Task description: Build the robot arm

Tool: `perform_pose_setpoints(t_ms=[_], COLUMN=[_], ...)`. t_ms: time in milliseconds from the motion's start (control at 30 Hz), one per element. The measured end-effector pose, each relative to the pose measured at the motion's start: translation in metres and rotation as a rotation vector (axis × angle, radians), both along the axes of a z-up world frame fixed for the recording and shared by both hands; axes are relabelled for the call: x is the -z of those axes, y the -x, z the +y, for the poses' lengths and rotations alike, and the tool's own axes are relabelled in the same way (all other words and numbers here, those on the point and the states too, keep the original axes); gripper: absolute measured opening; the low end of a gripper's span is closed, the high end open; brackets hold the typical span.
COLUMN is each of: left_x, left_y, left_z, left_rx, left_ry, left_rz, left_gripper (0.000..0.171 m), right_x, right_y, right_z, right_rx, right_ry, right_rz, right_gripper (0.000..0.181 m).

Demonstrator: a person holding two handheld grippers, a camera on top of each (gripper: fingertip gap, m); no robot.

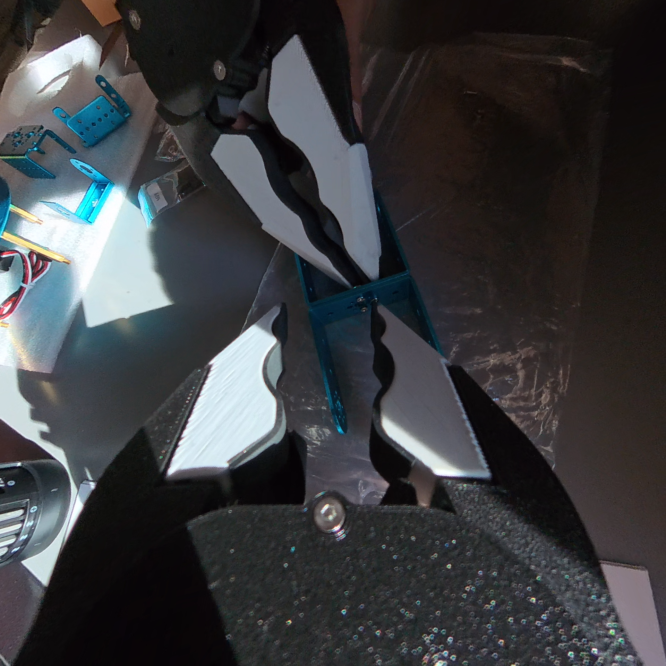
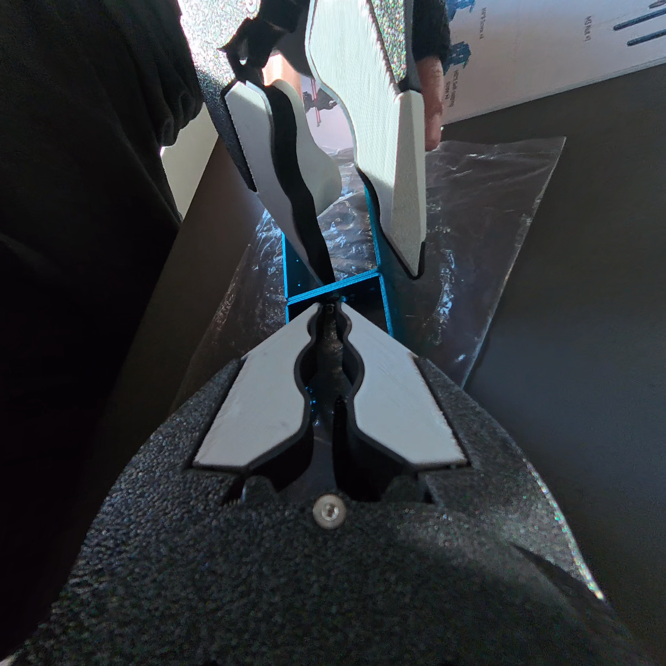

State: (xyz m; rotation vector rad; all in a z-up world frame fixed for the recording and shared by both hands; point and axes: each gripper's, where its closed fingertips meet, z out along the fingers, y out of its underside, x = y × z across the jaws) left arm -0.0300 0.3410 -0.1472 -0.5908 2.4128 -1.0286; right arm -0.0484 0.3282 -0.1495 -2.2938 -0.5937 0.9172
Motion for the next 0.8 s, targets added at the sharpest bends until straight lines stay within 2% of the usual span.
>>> perform_pose_setpoints(t_ms=[233,800], left_x=[0.0055,0.0023], left_y=[0.0004,-0.0005], left_z=[-0.0016,-0.0008], left_rx=[0.004,-0.006], left_ry=[-0.031,0.007], left_rz=[0.01,0.029], left_gripper=[0.046,0.043], right_x=[0.0033,0.0005], right_y=[0.0012,-0.0043], right_z=[-0.0015,0.0005], right_rx=[-0.021,-0.047], right_ry=[-0.03,-0.169], right_rz=[-0.07,-0.21], right_gripper=[0.004,0.004])
